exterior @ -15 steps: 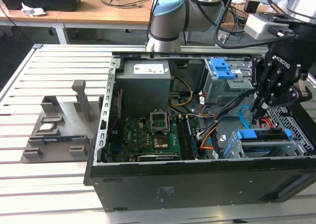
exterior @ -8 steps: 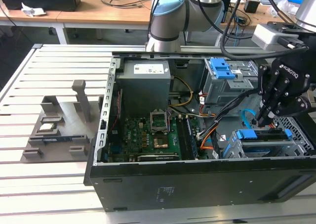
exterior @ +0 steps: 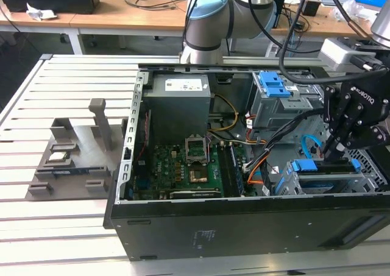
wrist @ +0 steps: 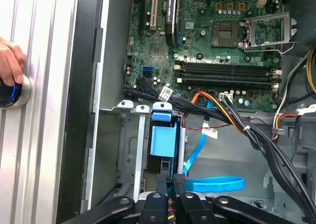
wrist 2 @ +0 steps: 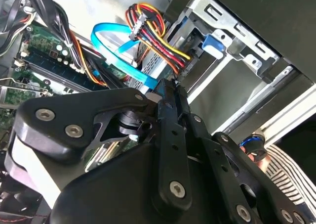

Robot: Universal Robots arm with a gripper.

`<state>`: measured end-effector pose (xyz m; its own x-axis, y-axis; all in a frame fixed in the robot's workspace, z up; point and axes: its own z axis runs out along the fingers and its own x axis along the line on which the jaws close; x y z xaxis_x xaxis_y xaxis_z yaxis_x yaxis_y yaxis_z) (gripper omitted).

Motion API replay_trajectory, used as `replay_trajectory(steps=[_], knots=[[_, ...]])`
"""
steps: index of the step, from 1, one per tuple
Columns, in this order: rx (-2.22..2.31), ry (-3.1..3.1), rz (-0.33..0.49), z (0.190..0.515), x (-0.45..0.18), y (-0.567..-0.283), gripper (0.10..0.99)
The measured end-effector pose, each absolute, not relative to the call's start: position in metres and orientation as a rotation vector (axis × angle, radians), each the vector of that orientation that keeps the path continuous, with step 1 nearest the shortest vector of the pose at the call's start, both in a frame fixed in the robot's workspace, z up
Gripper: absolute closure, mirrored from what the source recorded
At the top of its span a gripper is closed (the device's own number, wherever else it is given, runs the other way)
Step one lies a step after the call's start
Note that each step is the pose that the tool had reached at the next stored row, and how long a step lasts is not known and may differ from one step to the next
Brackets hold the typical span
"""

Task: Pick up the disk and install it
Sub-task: 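Insert the second disk wire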

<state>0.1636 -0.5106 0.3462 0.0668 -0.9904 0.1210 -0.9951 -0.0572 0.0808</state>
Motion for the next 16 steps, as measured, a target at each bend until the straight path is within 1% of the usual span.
replay_trajectory(steps=[16], knots=[[2.186,-2.053,0.050,0.334,0.166,-0.512,0.925]])
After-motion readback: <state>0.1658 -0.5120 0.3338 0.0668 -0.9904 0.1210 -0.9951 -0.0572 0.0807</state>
